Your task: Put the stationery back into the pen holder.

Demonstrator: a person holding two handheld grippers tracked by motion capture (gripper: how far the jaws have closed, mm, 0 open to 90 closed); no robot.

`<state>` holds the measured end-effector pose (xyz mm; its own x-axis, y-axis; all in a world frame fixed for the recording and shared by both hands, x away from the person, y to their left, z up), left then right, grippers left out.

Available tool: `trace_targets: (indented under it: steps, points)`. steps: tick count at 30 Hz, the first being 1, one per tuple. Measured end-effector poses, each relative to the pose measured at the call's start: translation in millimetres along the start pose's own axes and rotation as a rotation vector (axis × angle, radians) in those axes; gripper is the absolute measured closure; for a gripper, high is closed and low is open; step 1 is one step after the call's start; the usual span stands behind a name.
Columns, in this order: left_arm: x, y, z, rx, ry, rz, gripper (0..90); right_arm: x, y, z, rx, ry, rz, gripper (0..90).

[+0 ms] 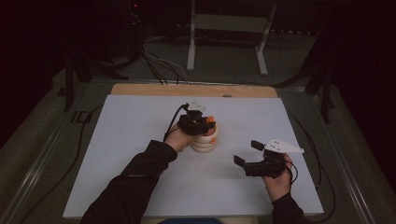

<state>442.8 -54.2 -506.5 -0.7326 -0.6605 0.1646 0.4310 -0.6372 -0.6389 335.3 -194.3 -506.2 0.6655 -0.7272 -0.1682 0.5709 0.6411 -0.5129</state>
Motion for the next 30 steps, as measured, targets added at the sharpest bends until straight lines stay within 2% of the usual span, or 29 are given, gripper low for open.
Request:
trace_targets:
  steps: [6,9,17,20,21,26,30]
  points:
    - [-2.3,-15.2,9.1,0.031,-0.006,0.041,29.9,-0.2,-0.4,0.3,0.002,0.000,0.002,2.3]
    - [-2.5,-20.4,10.3,0.031,-0.005,0.035,17.1,-0.2,-0.4,0.3,0.002,0.001,0.002,2.3]
    - [-0.3,-46.1,8.4,0.043,0.016,-0.008,6.6,-0.7,-0.2,0.3,0.002,0.003,0.001,2.3]
    - [1.6,-56.1,6.8,0.066,0.017,-0.047,4.3,-1.1,-0.2,0.3,0.001,0.000,0.001,2.3]
    - [1.6,-56.1,6.8,0.066,0.017,-0.047,4.1,-1.1,-0.2,0.3,0.001,0.000,0.001,2.3]
    - [1.7,-75.4,1.0,0.096,0.005,-0.098,4.1,-1.0,-0.1,0.1,0.001,0.003,0.001,2.3]
    - [-0.2,-89.8,-4.7,0.107,0.018,-0.102,4.1,-1.5,-0.2,0.3,0.001,0.002,0.003,2.3]
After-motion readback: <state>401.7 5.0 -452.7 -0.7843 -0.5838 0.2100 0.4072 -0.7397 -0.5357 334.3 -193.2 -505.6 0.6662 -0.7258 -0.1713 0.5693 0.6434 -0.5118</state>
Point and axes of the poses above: each handheld gripper's, and its own axes: y roughly forward along the jaws, z roughly out of its top, x roughly to its right, the point moved 10 cm from there along y, roughly forward along the jaws, and after that the axes turned 7 degrees about -x, right-handed, at the moved point
